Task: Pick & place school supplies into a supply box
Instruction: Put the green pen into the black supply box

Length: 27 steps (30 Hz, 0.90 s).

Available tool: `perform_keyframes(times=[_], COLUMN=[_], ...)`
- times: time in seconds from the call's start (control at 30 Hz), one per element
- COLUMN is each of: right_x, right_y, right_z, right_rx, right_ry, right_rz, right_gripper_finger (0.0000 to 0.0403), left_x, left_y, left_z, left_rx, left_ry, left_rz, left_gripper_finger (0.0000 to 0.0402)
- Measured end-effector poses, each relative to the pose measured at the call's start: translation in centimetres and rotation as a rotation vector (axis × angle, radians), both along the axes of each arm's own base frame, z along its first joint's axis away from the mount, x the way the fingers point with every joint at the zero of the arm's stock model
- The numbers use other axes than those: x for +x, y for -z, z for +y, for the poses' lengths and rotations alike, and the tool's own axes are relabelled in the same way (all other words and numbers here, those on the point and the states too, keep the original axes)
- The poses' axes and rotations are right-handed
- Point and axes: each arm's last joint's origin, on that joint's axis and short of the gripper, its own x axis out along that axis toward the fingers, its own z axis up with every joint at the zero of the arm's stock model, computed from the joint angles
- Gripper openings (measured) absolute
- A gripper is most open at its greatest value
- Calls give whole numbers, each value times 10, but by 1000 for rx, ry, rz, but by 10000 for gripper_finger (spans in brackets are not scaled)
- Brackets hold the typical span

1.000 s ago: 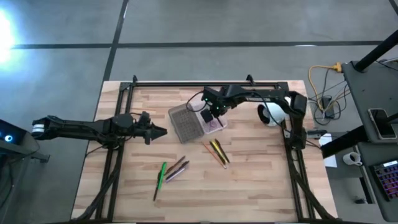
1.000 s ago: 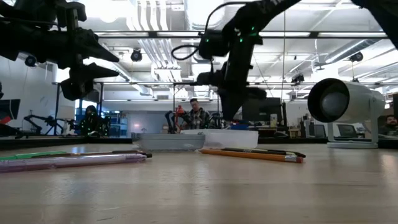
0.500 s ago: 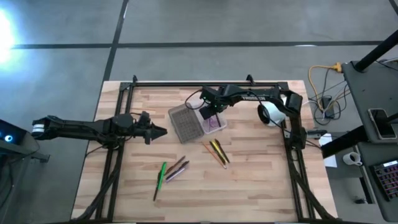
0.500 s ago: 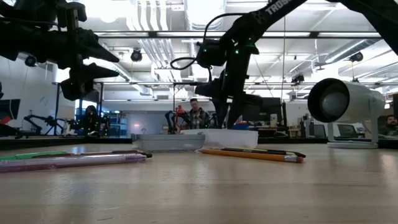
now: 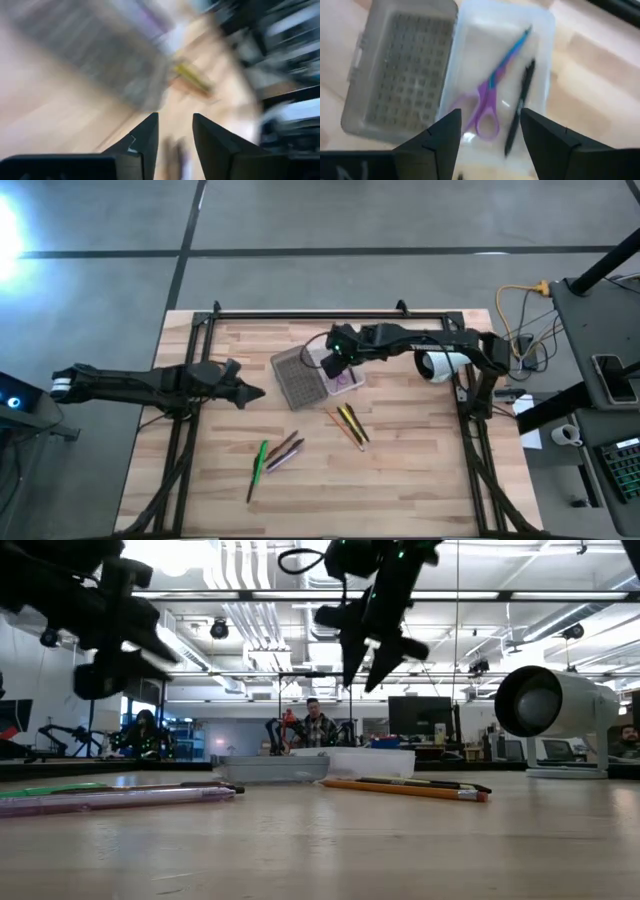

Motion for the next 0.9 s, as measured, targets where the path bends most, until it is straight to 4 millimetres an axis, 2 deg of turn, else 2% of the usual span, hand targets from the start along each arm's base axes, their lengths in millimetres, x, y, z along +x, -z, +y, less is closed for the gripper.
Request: perform_keyframes(times=[0.13,0.3,0.47,0.57,0.73,0.9], right_x=[-7,-9,-10,-14,-25,-29], right_y=[2,10,14,15,12,12], right_z=[22,58,95,104,108,111], right_rx=[48,93,92,84,72,46], right_ry=[57,115,85,62,-28,-100], right_rz=[63,110,112,155,263,314], right_gripper_finger=[195,196,196,196,196,196], left_x=[-1,12,15,11,5,6], left_y=[-13,-22,-14,-6,4,27], left_z=[-2,-16,-42,-61,-91,-115], left_rx=[-8,3,6,-32,-147,-204], left_ry=[14,108,155,120,-9,-61], left_rz=[212,250,316,358,371,500], left_gripper_finger=[82,82,102,122,157,166])
